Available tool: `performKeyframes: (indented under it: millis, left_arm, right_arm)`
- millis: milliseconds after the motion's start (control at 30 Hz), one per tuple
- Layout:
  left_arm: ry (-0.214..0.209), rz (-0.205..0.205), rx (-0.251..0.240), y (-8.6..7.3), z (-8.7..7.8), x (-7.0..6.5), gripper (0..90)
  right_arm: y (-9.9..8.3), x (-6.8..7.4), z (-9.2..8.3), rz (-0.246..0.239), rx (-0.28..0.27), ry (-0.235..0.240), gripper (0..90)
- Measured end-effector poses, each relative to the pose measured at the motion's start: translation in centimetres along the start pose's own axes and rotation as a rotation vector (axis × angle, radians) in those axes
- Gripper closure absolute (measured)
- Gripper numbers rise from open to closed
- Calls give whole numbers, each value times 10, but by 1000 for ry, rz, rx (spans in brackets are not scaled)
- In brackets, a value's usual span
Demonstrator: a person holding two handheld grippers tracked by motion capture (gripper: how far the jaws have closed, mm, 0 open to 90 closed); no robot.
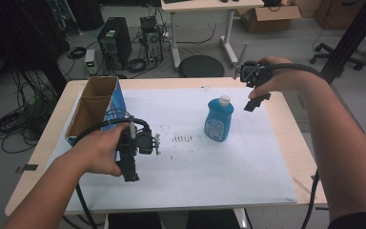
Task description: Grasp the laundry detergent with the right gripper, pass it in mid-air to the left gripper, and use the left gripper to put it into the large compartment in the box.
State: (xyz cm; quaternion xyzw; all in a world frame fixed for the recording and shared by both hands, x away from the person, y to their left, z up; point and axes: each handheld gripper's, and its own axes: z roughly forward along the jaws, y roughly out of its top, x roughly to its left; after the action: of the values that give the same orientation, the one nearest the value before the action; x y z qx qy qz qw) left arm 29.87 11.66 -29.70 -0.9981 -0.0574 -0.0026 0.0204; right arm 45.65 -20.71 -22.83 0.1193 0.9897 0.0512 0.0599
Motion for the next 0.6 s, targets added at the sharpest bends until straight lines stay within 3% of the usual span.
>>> performKeyframes:
  millis: [367, 600]
  left_arm:
    - [17, 8, -9, 3, -3, 0, 2]
    - [31, 27, -7, 6, -6, -6, 3]
  right_arm:
    - [-13, 3, 3, 29, -52, -6, 41]
    - [-24, 12, 17, 50, -97, 13, 40]
